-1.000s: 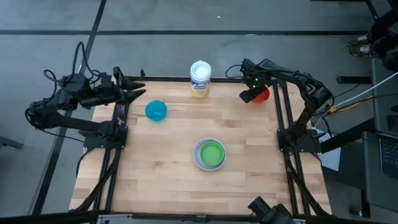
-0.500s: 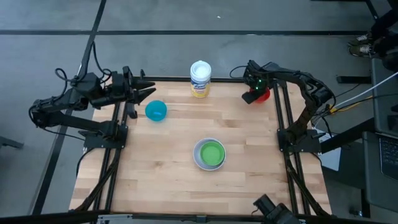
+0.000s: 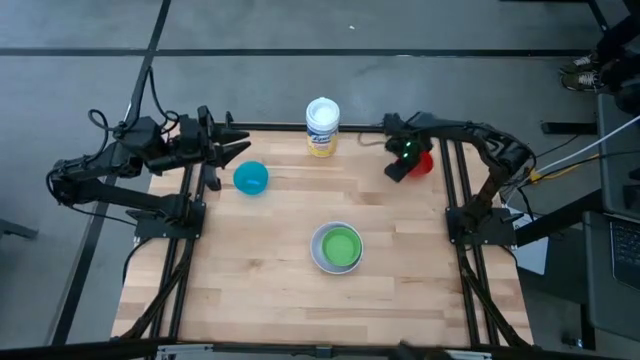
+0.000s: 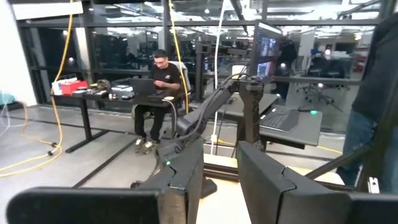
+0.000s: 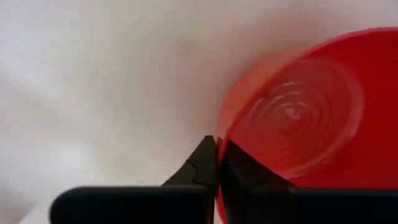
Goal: Nest bowls inside each other
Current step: Stack the red bowl on the green bowl
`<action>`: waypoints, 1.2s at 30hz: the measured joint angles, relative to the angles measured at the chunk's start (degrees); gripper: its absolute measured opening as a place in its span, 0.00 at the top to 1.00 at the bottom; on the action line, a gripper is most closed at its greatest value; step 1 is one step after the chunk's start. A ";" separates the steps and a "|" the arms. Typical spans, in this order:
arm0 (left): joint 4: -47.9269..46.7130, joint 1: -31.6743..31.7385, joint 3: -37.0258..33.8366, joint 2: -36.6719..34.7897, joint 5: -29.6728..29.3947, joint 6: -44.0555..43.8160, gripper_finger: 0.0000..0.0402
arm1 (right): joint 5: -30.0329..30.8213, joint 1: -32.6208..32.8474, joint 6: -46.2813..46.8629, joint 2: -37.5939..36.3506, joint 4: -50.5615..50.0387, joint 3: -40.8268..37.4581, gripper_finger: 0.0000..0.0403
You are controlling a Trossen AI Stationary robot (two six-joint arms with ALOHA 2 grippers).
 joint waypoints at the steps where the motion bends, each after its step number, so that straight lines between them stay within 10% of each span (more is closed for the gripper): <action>1: -0.01 0.00 0.00 -0.01 0.44 0.20 0.76 | -0.38 2.57 1.25 -0.22 -1.23 0.74 0.98; 16: -3.76 0.00 0.00 -2.66 4.02 3.04 0.76 | -6.13 43.80 32.51 -3.62 -8.42 26.60 0.99; 36: -6.40 0.00 0.00 -7.94 8.21 5.34 0.76 | -12.44 56.48 45.81 21.89 -6.57 47.41 1.00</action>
